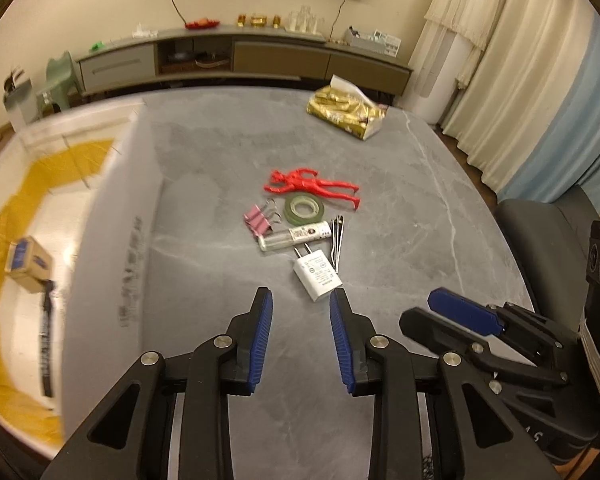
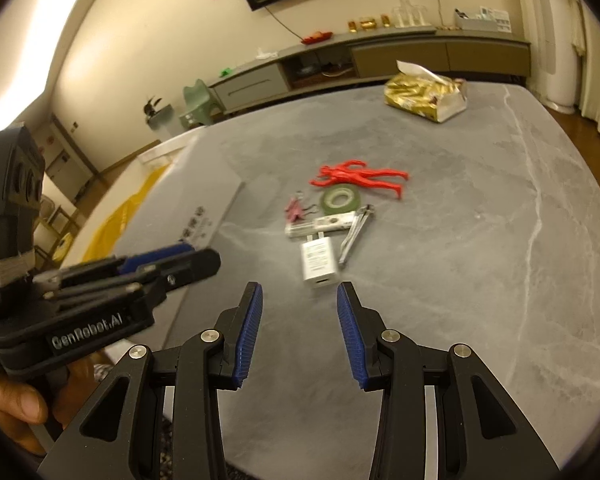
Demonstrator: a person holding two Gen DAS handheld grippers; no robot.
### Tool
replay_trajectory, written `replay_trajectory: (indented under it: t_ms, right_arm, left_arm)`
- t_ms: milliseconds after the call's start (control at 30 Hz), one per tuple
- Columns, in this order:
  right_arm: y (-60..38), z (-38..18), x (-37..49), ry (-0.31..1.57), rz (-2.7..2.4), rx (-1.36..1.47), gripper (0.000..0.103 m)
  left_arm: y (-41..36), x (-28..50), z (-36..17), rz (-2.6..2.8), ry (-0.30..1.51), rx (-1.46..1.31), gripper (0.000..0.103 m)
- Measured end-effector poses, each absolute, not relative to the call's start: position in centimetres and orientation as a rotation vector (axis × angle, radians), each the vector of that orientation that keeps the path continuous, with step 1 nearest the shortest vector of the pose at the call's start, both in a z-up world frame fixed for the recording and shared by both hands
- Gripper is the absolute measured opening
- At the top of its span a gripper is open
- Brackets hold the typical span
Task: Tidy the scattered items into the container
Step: 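Withdraw both open tools from the box toward the remaining table items, then grasp the white charger plug with the left tool while the right tool grasps the nail clipper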
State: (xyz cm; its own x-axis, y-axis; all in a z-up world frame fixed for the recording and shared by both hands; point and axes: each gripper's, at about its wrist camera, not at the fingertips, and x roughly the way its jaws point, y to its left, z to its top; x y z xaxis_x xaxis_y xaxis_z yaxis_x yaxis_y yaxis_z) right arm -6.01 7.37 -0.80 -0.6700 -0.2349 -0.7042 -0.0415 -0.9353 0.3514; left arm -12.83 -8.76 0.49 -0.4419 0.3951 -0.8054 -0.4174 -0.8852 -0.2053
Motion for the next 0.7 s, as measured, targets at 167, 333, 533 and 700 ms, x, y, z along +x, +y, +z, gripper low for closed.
replay_trajectory:
  t_ms: [167,333,533,700]
  right_arm:
    - [9.0,-2.4,-8.7,-0.550,-2.741,1.262,0.042]
    - [9.7,-3.8,-11.7,-0.543,-2.738,1.288,0.042]
    - [9.4,-5.4,-14.6,-0.472,-2.722,1.324,0.041]
    - [9.3,-6.9,-16.7,-0.395,-2.719,1.367,0.035]
  left_arm:
    - [-7.1,-14.2,-2.7,2.283,0.042,-1.346,0.032]
    - [-6.0,-15.5,-4.4,2.284,0.059,-1.357,0.032]
    - [-5.4,-16.8,-5.8,2.274,0.017,-1.347,0.032]
    - [-4.1,-17.0,-6.9,2.253,0.036,-1.319,0.038]
